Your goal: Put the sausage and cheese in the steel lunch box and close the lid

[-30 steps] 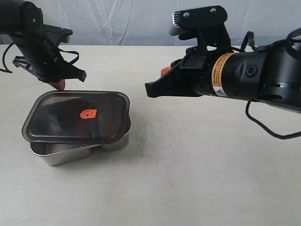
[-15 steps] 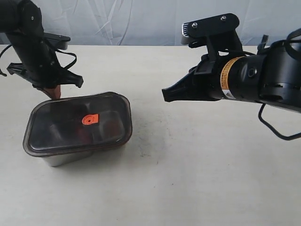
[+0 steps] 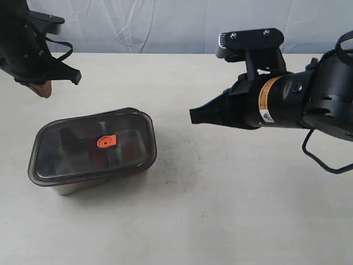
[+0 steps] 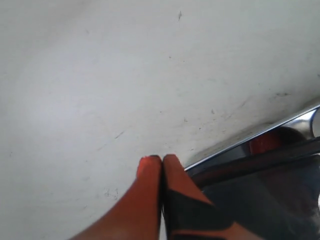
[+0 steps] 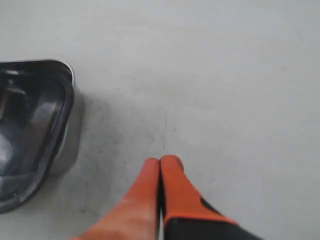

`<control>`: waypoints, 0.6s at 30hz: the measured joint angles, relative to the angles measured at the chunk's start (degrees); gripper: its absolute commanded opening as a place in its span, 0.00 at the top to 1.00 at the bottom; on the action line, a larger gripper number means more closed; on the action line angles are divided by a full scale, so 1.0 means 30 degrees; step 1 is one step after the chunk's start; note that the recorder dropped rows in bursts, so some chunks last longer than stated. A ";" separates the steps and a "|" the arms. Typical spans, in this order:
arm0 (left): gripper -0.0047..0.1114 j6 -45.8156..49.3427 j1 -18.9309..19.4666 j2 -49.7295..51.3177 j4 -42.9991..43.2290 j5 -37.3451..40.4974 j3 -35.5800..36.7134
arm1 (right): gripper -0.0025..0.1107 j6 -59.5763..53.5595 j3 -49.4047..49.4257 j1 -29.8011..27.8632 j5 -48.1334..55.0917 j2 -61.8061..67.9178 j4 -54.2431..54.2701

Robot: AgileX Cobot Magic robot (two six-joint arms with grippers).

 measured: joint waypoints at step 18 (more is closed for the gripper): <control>0.96 0.0262 0.0118 -0.2946 -0.0041 -0.2290 0.2705 | 0.99 -2.0467 0.0286 0.0157 0.2562 0.4485 2.2980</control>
